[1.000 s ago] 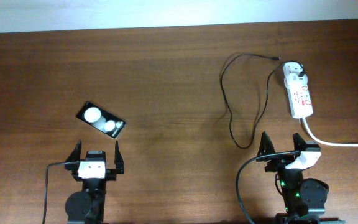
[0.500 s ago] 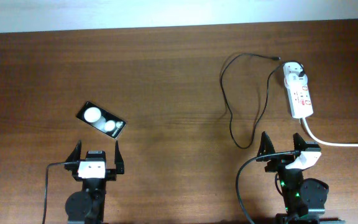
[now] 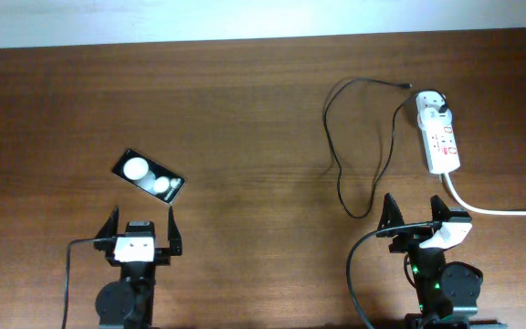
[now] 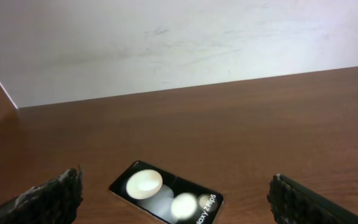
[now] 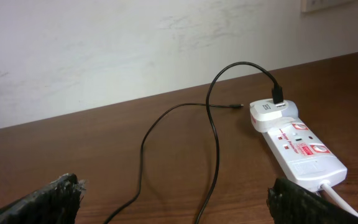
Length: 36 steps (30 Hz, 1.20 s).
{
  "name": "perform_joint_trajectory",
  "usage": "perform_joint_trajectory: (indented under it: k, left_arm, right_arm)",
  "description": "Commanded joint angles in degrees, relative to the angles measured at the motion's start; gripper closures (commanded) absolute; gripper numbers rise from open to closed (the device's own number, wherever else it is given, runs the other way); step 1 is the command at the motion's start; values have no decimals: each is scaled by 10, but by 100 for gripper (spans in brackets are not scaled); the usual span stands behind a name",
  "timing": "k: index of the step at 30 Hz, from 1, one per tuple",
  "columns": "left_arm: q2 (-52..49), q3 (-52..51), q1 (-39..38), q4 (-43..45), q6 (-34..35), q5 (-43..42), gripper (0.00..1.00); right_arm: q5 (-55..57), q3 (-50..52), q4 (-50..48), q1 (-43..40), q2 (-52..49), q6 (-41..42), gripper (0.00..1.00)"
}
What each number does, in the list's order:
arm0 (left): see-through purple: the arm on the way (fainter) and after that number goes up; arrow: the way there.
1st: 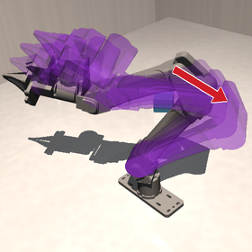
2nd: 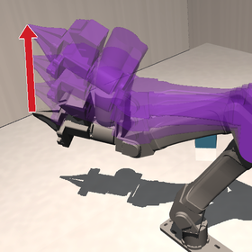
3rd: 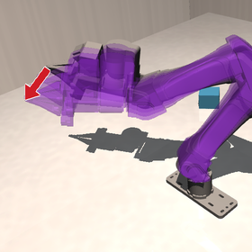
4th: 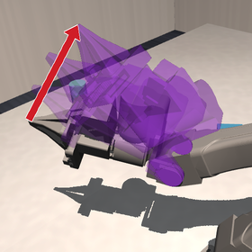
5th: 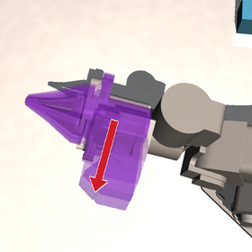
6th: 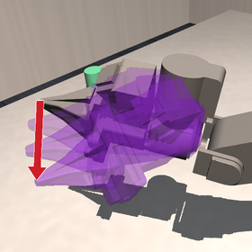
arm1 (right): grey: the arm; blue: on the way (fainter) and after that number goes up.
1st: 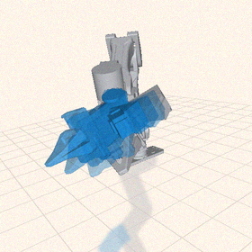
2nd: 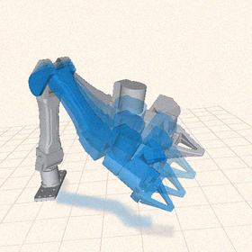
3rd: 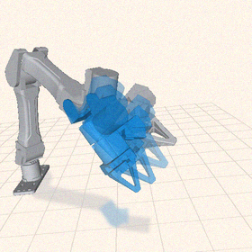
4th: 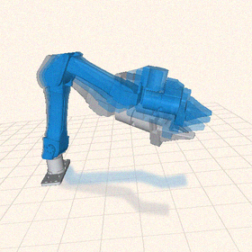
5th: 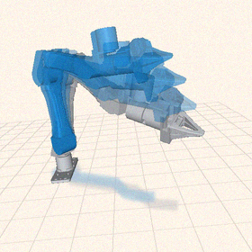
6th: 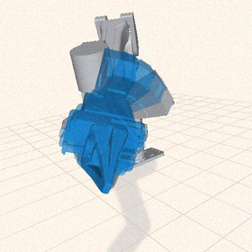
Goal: Plug charger to phone and switch on socket
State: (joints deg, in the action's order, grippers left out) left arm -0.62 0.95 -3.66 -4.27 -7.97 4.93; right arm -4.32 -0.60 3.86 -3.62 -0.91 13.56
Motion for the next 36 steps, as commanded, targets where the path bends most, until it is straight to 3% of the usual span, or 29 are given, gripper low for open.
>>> perform_joint_trajectory:
  k: [1, 5, 15, 19, 21, 26, 36]
  left_arm:
    - [2, -4, 3, 2, -12, 13, 1]
    - [2, -4, 3, 5, -11, -53, 1]
    - [2, -4, 3, 244, 23, -101, 1]
    - [2, 13, 3, 265, 23, -101, 1]
    - [2, 57, 3, 225, 24, -101, 1]
    - [-26, 224, 3, 7, 23, -96, 1]
    - [-308, 446, 3, -94, 23, -97, 1]
  right_arm:
    - [5, 3, 3, -2, 5, 3, 1]
    - [5, 3, 3, -2, 5, 4, 1]
    - [5, 3, 3, -2, 5, 4, 1]
    - [5, 3, 3, -2, 5, 4, 1]
    - [5, 3, 3, -2, 5, 4, 1]
    - [5, 3, 3, -2, 5, 3, 1]
    - [5, 3, 3, -2, 5, 4, 1]
